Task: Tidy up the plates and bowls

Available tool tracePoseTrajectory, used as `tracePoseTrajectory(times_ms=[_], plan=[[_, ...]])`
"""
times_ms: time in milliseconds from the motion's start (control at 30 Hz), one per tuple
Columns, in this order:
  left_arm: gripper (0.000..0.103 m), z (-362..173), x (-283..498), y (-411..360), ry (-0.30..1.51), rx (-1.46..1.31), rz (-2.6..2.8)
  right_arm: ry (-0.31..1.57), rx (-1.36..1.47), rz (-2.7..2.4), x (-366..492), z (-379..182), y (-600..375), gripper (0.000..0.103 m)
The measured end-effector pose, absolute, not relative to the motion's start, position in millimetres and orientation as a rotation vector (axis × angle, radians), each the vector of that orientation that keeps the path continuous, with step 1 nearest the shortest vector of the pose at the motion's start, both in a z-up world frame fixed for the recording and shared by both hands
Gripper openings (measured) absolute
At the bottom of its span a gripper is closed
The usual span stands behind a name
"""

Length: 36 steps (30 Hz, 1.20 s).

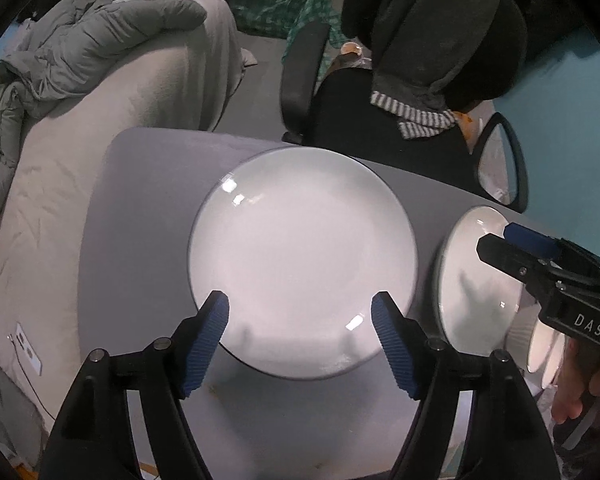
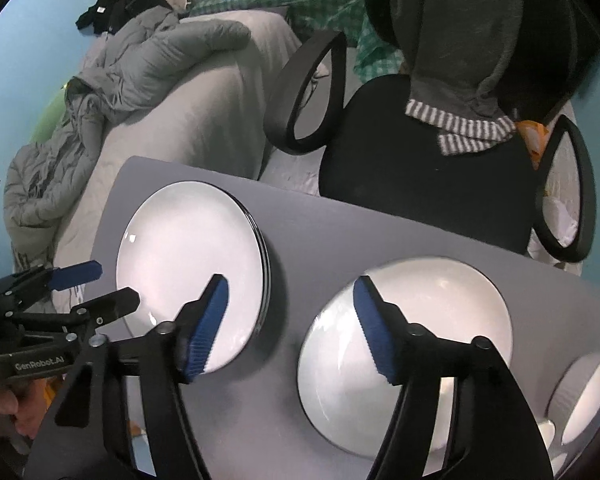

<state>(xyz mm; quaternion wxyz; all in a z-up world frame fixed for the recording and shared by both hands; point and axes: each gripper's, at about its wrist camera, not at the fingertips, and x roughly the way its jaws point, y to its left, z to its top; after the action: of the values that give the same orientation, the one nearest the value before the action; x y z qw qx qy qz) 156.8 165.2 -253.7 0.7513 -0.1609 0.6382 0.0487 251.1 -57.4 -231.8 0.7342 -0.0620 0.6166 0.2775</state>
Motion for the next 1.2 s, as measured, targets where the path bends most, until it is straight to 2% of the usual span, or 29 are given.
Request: tracePoseTrajectory(times_ms=[433,700,1200], plan=[[0.075,-225,127,98,1.34,-0.314,0.034,1.317,-0.224,0.512,210,-204,-134,0.066],[0.075,-240,130,64,1.368,-0.327,0.022,1.353,-0.212,0.422,216,-201,-200,0.066],[0.075,-295,157,24,1.436,-0.407,0.097,1.485,-0.155,0.474,265,-267,-242,0.066]])
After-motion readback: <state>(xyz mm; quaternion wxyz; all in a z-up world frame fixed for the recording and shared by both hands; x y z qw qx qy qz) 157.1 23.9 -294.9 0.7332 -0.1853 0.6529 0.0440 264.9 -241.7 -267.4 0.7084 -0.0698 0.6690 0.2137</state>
